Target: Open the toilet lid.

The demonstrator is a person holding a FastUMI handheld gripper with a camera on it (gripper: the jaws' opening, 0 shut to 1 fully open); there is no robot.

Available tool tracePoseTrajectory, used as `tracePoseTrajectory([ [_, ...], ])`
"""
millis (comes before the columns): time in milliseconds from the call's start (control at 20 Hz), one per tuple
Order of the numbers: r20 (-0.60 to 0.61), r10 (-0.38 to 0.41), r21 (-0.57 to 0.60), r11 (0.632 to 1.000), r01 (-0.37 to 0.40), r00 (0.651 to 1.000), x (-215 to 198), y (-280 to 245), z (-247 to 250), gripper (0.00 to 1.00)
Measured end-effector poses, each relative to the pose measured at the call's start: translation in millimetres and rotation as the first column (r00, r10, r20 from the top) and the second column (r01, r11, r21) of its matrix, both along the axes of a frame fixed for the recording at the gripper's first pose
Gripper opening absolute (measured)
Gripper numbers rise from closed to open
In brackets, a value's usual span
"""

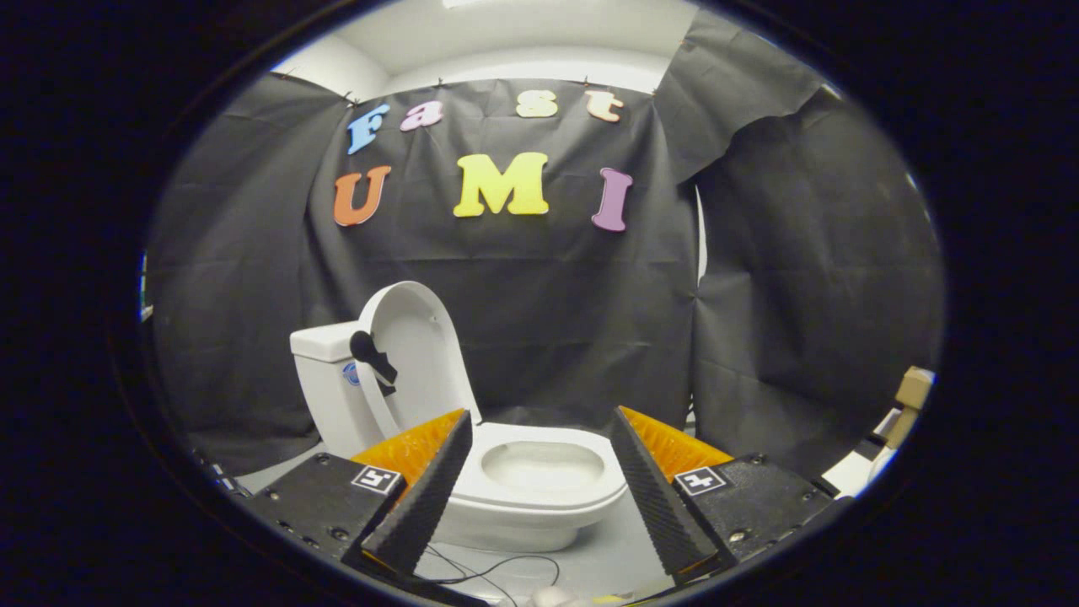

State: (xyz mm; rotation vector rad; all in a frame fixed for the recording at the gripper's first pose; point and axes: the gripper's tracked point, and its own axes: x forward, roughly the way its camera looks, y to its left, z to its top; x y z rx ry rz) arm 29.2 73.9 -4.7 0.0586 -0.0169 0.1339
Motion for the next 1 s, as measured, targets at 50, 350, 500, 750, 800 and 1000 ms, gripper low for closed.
tracePoseTrajectory([
  [50,-0.011,0.002,0.024,1.0,-0.001,1.0,-1,-2,-2,1.0],
  [350,-0.043,0.011,0.009,1.0,-0.011,0.999,-5,2,-10,1.0],
  [500,-0.025,0.009,-0.026,1.0,-0.009,1.0,-8,4,-8,1.0],
  [750,-0.026,0.007,-0.026,1.0,-0.007,1.0,-10,6,-6,1.0],
  [800,-0.026,0.002,-0.028,1.0,-0.003,1.0,-9,5,-6,1.0],
  [1000,-0.037,-0.021,-0.017,1.0,0.02,0.999,-10,0,-8,1.0],
])
